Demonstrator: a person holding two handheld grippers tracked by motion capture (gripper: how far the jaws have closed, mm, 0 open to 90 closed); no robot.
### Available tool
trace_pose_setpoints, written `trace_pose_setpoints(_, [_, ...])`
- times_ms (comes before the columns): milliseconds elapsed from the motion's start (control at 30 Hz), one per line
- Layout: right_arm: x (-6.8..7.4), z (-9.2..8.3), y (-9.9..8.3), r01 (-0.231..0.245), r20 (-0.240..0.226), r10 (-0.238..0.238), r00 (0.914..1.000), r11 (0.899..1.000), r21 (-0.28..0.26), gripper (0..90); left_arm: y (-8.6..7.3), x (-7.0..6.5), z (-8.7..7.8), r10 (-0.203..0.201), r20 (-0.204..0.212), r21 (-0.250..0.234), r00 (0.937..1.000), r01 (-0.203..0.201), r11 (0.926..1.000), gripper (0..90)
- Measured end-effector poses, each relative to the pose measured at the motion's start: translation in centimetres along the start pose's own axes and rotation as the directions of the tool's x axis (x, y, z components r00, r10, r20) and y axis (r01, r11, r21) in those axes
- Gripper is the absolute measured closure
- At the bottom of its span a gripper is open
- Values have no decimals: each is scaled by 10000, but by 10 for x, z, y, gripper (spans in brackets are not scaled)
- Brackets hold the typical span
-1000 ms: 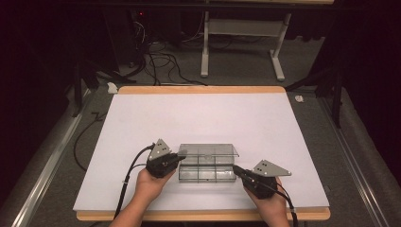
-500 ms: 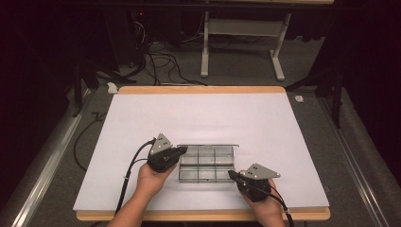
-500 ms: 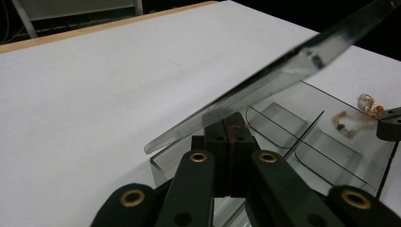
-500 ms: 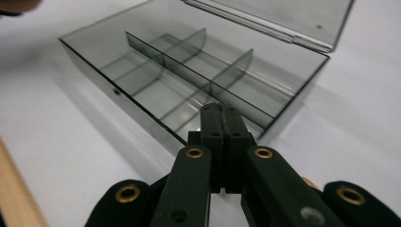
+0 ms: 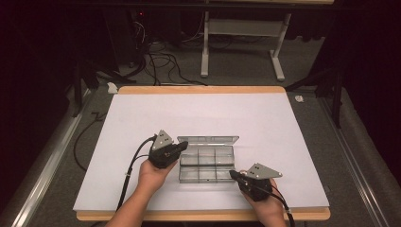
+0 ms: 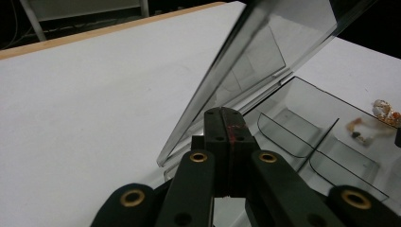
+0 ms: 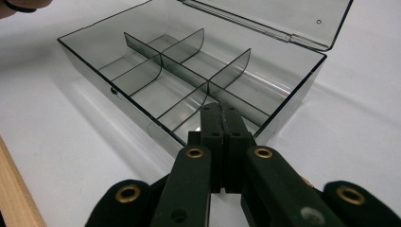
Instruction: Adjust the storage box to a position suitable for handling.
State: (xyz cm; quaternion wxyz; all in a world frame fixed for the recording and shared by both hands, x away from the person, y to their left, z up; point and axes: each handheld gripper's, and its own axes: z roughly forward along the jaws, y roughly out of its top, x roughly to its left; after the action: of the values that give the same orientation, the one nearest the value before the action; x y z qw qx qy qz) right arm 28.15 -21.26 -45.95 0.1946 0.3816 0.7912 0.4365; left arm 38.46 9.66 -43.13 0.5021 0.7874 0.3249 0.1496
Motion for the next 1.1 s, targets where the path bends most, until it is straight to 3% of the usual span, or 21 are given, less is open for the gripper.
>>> trace_pose_setpoints(467, [0,0,-1,-25,-24,25,10000,10000,-32,900,-4,9,12,-42,-308,222,9995,49,9997,900])
trace_pose_setpoints(867, [0,0,-1,-11,8,11,10000,10000,-74,900,-15,16,24,-266,-391,539,9989,287,9981,900])
trace_pose_setpoints(1100, [0,1,-1,-47,-9,47,10000,9999,-96,900,-16,18,24,-383,-373,487,9986,401,9980,900])
